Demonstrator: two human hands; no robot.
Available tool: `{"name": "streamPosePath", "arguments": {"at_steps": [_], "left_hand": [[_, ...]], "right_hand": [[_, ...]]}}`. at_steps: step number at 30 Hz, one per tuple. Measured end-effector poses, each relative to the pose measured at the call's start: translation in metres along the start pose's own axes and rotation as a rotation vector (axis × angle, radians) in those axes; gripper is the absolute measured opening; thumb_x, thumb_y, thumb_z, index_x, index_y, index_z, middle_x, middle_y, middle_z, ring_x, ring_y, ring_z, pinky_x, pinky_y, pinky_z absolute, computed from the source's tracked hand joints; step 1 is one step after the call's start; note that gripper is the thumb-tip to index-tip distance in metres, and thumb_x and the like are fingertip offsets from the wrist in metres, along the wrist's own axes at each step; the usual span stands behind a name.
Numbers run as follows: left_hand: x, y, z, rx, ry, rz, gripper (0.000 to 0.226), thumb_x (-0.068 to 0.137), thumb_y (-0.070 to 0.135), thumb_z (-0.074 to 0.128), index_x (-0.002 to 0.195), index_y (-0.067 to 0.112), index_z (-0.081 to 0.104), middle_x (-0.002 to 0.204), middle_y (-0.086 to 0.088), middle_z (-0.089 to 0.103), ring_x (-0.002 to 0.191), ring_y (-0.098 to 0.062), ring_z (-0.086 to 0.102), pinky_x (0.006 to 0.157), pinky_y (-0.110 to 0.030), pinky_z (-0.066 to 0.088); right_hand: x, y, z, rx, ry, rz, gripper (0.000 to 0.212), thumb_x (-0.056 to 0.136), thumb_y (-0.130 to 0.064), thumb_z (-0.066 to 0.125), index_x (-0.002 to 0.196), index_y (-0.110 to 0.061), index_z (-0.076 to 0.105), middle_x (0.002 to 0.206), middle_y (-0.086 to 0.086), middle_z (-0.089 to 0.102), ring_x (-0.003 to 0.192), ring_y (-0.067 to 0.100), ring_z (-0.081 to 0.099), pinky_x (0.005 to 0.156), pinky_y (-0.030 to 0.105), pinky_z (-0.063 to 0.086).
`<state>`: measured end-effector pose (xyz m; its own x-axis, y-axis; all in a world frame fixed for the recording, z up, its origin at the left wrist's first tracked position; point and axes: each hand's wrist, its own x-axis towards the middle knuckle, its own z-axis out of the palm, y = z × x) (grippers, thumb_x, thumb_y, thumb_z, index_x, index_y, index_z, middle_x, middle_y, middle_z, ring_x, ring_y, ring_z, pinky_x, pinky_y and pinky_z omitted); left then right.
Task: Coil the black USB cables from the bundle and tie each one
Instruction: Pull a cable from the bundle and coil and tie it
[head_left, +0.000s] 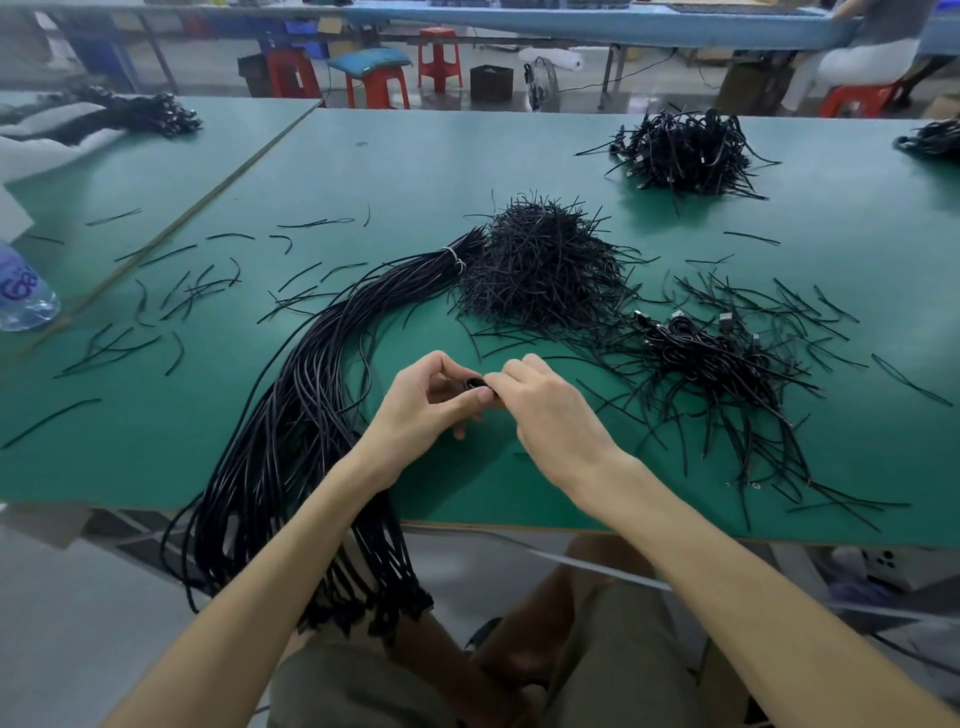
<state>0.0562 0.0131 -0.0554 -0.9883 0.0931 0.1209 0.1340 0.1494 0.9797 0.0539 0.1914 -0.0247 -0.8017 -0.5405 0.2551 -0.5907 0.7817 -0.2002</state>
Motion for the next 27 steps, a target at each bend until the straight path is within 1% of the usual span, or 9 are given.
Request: {"name": "streamPosePath", "arguments": {"at_steps": [4,8,10,12,16,19,21,24,27], "left_hand": [[0.002,-0.001,0.000,-0.026,-0.009,0.011,0.027,0.088,0.017,0.078,0.093,0.002,0.057,0.080,-0.012,0.074,0.066,-0.023,0.066,0.063,-0.031,0.056],[0.001,0.001,0.000,-0.077,-0.002,0.016,0.031,0.081,0.023,0.081,0.089,0.005,0.057,0.077,-0.012,0.073,0.066,-0.025,0.065,0.063,-0.031,0.056],[0.001,0.002,0.000,-0.069,0.001,0.017,0.030,0.082,0.023,0.081,0.089,0.006,0.057,0.078,-0.013,0.073,0.066,-0.026,0.065,0.064,-0.033,0.056],[0.001,0.005,0.001,-0.033,0.000,0.023,0.028,0.083,0.022,0.080,0.090,0.007,0.058,0.079,-0.015,0.073,0.067,-0.027,0.066,0.068,-0.036,0.057],[0.006,0.017,0.001,0.024,-0.027,0.000,0.019,0.089,0.003,0.075,0.093,0.003,0.057,0.076,-0.010,0.073,0.063,-0.022,0.066,0.063,-0.031,0.057],[0.010,0.029,-0.002,0.183,-0.098,-0.004,0.016,0.094,0.002,0.069,0.103,-0.004,0.056,0.072,-0.010,0.067,0.061,-0.023,0.061,0.061,-0.032,0.055],[0.013,0.036,-0.001,0.377,-0.201,0.006,0.011,0.101,0.009,0.061,0.108,0.001,0.057,0.076,-0.004,0.065,0.062,-0.015,0.060,0.060,-0.029,0.052],[0.017,0.045,0.002,0.673,-0.358,-0.018,0.016,0.108,0.025,0.048,0.103,0.013,0.056,0.084,0.008,0.063,0.060,0.007,0.055,0.058,-0.012,0.044],[0.022,0.049,0.002,0.819,-0.422,0.012,0.031,0.110,0.033,0.040,0.093,0.011,0.051,0.081,0.006,0.055,0.067,0.002,0.053,0.063,-0.015,0.039]], "right_hand": [[0.000,0.003,0.003,-0.088,0.001,-0.021,0.050,0.076,0.017,0.055,0.119,-0.009,0.059,0.110,0.005,0.056,0.107,0.023,0.047,0.086,0.031,0.041],[-0.004,0.000,0.010,-0.296,0.024,-0.021,0.038,0.080,0.007,0.058,0.115,-0.008,0.052,0.107,0.007,0.054,0.095,0.025,0.053,0.080,0.031,0.047],[-0.007,-0.001,0.013,-0.303,-0.001,0.004,0.037,0.084,0.006,0.053,0.119,-0.006,0.046,0.110,0.010,0.050,0.093,0.025,0.053,0.074,0.031,0.045],[-0.009,0.001,0.014,-0.284,-0.018,0.029,0.044,0.083,0.007,0.057,0.121,-0.006,0.042,0.112,0.011,0.047,0.090,0.024,0.054,0.064,0.031,0.038],[-0.007,0.006,0.006,-0.239,-0.049,-0.001,0.043,0.083,0.009,0.057,0.116,-0.011,0.038,0.109,0.008,0.041,0.091,0.024,0.052,0.060,0.033,0.036],[-0.005,0.010,-0.002,-0.256,-0.028,-0.038,0.035,0.086,0.007,0.054,0.112,-0.012,0.042,0.108,0.006,0.045,0.093,0.024,0.053,0.059,0.033,0.037],[-0.004,0.011,-0.004,-0.271,0.000,-0.050,0.032,0.087,0.005,0.054,0.113,-0.012,0.044,0.106,0.005,0.048,0.092,0.024,0.054,0.059,0.032,0.036],[-0.003,0.010,-0.005,-0.284,0.022,-0.072,0.033,0.086,0.004,0.054,0.114,-0.014,0.047,0.105,0.003,0.050,0.090,0.023,0.054,0.060,0.032,0.033],[-0.003,0.013,-0.006,-0.261,0.044,-0.081,0.031,0.088,0.003,0.050,0.114,-0.014,0.050,0.105,0.002,0.052,0.091,0.023,0.053,0.063,0.031,0.031]]}}
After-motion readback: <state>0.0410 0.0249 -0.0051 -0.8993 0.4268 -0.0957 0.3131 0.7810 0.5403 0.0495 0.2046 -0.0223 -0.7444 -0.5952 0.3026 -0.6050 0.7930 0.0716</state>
